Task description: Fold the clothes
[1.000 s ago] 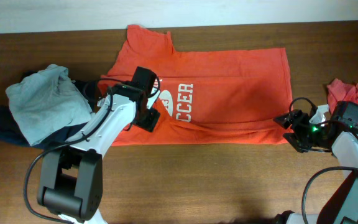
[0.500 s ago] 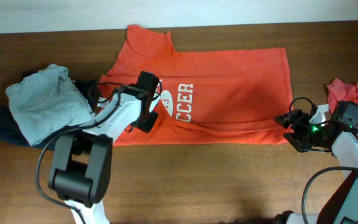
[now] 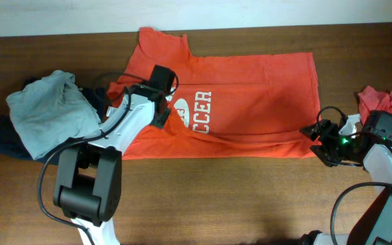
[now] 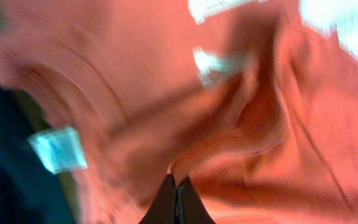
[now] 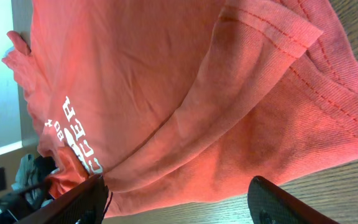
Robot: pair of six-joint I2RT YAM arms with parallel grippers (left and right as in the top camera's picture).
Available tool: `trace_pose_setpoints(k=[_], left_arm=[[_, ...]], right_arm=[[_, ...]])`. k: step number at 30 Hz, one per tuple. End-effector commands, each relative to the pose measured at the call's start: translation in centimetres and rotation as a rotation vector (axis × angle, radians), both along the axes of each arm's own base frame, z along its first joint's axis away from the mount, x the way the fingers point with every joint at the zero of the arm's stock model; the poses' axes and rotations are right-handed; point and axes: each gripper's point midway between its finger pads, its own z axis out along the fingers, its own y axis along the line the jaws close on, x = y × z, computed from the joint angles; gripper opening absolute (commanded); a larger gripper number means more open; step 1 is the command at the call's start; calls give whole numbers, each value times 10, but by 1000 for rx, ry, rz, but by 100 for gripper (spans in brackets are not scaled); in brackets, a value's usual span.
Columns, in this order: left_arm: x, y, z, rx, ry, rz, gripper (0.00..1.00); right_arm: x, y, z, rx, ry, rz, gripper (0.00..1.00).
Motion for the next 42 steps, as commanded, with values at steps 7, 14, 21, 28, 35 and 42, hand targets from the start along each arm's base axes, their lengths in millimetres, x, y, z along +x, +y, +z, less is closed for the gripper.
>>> trace_pose_setpoints(k=[7,14,21,28,35,42], left_arm=[[47,26,25,1,-199,79,16],[29,49,16,19,-110,141,93],[-3,48,3,10,36,133,92],[6,41,3,-23,10,111,43],[13,38,-12,-18,30,43,0],[51,69,11,-32,-116,157,0]], right_arm=[[5,-1,5,-7,-23,13,77],[5,-1,5,-6,-22,13,77],[5,-1,5,-7,-23,13,77],[5,-2,5,-8,-23,13,77],[5,-1,5,-7,-23,13,78],[4,-1,5,-5,-20,13,77]])
